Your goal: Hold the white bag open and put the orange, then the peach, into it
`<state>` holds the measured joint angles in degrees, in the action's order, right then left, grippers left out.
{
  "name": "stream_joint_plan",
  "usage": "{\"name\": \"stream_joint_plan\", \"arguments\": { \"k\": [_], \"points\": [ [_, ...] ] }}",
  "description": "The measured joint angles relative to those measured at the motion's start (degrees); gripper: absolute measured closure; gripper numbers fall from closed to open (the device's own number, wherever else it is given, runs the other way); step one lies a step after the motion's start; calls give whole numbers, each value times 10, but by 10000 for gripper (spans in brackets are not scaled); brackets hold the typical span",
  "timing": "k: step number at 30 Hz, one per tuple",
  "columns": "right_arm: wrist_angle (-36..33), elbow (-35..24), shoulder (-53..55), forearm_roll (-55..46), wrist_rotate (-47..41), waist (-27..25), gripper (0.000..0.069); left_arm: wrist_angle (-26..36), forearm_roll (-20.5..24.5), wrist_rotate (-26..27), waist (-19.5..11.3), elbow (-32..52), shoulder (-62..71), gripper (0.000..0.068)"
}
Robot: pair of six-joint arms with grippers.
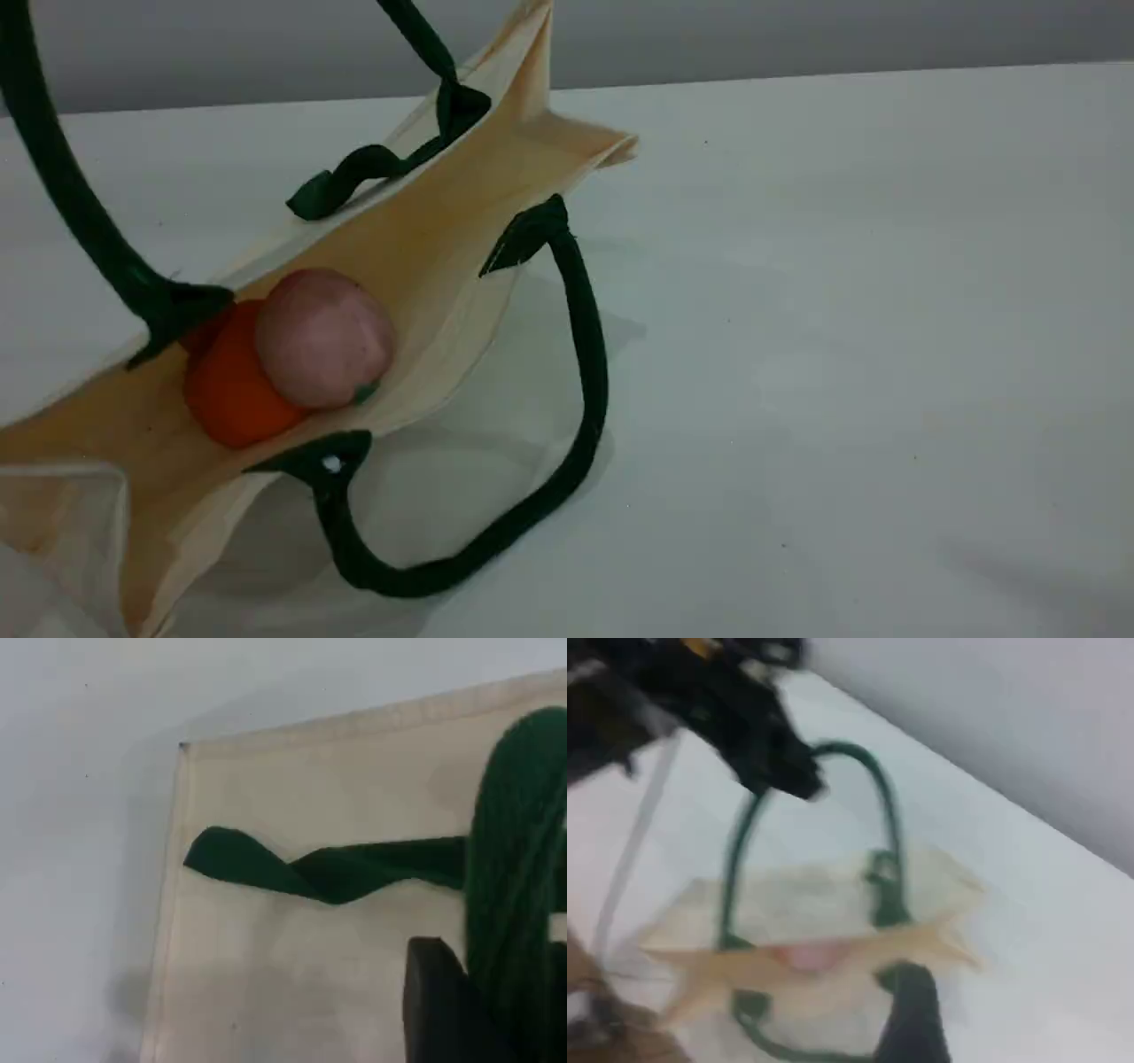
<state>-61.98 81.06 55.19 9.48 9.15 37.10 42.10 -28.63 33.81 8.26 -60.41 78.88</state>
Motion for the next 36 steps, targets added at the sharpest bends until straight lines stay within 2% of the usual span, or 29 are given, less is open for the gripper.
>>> {"name": "stream_joint_plan", "arguments": {
  "k": [4, 8, 16, 18, 31, 33, 36],
  "points": [
    [-42, 0, -49, -80, -53, 0, 174, 1, -1, 0, 0, 0, 10, 416],
    [-51, 0, -94, -143, -86, 0, 174, 3, -1, 3, 0, 10, 25, 395],
    [-80, -1, -116, -189, -92, 0, 174, -6, -9, 4, 0, 21, 58, 209],
    [-80, -1, -116, -200, -92, 0, 174, -6, -19, 4, 0, 21, 69, 187],
    [-80, -1, -116, -253, -92, 0, 175, -9, -29, 5, 6, 21, 132, 176],
    [-80, -1, -116, -260, -92, 0, 175, -6, -18, 5, 6, 21, 136, 176],
    [-80, -1, -116, -262, -92, 0, 175, -6, 27, -2, 6, 21, 136, 176]
  ]
}}
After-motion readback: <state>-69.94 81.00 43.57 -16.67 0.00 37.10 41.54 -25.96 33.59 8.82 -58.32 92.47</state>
